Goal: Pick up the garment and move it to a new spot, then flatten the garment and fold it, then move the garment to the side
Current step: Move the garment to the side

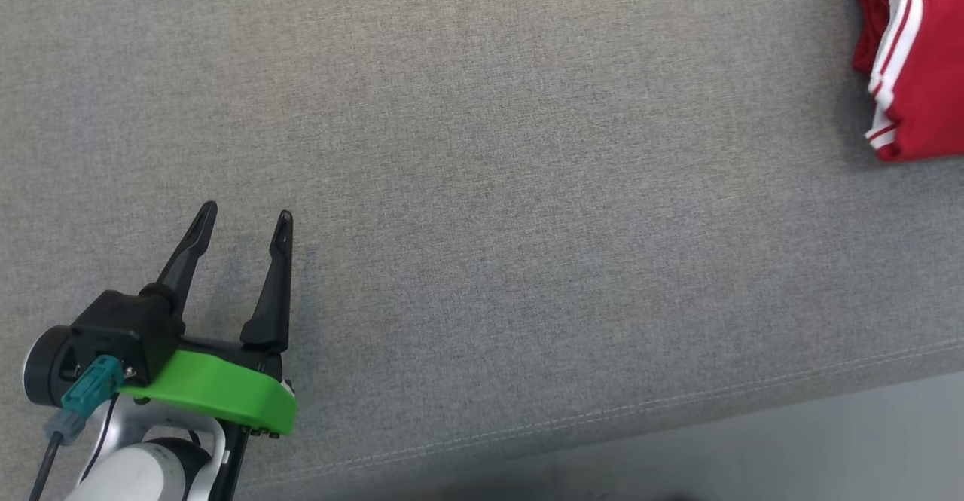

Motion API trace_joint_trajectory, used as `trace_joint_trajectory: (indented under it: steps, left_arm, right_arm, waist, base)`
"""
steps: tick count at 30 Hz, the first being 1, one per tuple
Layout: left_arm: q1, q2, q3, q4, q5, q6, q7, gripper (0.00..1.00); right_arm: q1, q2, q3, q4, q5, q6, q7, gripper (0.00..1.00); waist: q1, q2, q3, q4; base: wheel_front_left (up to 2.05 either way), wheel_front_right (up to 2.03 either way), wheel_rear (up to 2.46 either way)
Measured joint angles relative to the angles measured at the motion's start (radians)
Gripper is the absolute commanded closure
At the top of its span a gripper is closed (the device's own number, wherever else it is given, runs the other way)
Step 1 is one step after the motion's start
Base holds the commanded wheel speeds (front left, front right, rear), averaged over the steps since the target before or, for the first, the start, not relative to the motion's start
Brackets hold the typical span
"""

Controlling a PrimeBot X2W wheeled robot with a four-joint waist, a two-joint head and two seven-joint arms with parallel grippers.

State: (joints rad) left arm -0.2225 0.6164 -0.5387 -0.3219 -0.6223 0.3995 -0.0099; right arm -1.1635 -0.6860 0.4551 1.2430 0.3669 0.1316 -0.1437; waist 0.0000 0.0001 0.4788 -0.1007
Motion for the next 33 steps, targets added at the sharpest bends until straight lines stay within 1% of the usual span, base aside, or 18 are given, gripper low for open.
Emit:
trace_joint_trajectory:
  steps: [3,6,10,13,17,21,24,30,33]
  left_arm:
    - [0.000,0.001,0.001,0.001,0.000,0.001,0.000,0.00]
    - [0.000,-0.001,0.002,0.007,-0.001,0.001,-0.002,0.00]
    - [-0.002,-0.016,0.004,0.034,-0.011,-0.005,-0.023,0.00]
    - [-0.010,-0.027,0.007,0.066,-0.012,-0.013,-0.043,0.00]
    - [-0.016,-0.058,0.013,0.115,-0.035,-0.028,-0.078,0.00]
    - [-0.016,-0.077,0.016,0.184,-0.050,-0.056,-0.127,0.00]
    - [-0.011,-0.099,0.024,0.235,-0.071,-0.066,-0.162,0.00]
    - [0.028,-0.130,0.055,0.311,-0.074,-0.047,-0.217,0.00]
    - [0.059,-0.138,0.062,0.336,-0.074,-0.038,-0.229,0.00]
  right_arm:
    - [0.006,0.012,-0.011,0.012,0.001,0.000,-0.020,0.00]
    - [0.011,0.040,-0.020,0.014,0.015,0.000,-0.044,0.00]
    - [0.013,0.073,-0.015,-0.002,0.035,0.000,-0.065,0.00]
    - [0.024,0.094,0.002,-0.032,0.054,0.000,-0.071,0.00]
    - [0.052,0.103,0.039,-0.078,0.075,0.000,-0.078,0.00]
    - [0.080,0.122,0.070,-0.132,0.123,0.000,-0.078,0.00]
    - [0.102,0.131,0.092,-0.174,0.146,0.000,-0.087,0.00]
    - [0.188,0.166,0.113,-0.237,0.186,0.000,-0.100,0.00]
    - [0.252,0.190,0.092,-0.266,0.214,0.000,-0.108,0.00]
  waist:
    - [0.0000,0.0000,-0.004,-0.007]
    - [0.0000,0.0000,-0.013,-0.016]
    - [0.0000,0.0000,-0.040,-0.026]
    - [0.0000,0.0000,-0.071,-0.031]
    - [0.0000,0.0000,-0.123,-0.036]
    - [0.0000,0.0000,-0.182,-0.037]
    - [0.0000,0.0000,-0.229,-0.035]
    - [0.0000,0.0000,-0.322,-0.027]
    - [-0.0001,0.0000,-0.369,-0.020]
  base:
    - [0.00,0.00,0.00]
    - [0.00,0.00,0.00]
    - [0.00,0.00,0.00]
    - [0.00,0.00,0.00]
    - [0.00,0.00,0.00]
    - [0.00,0.00,0.00]
    - [0.00,0.00,0.00]
    - [0.00,0.00,0.00]
    - [0.00,0.00,0.00]
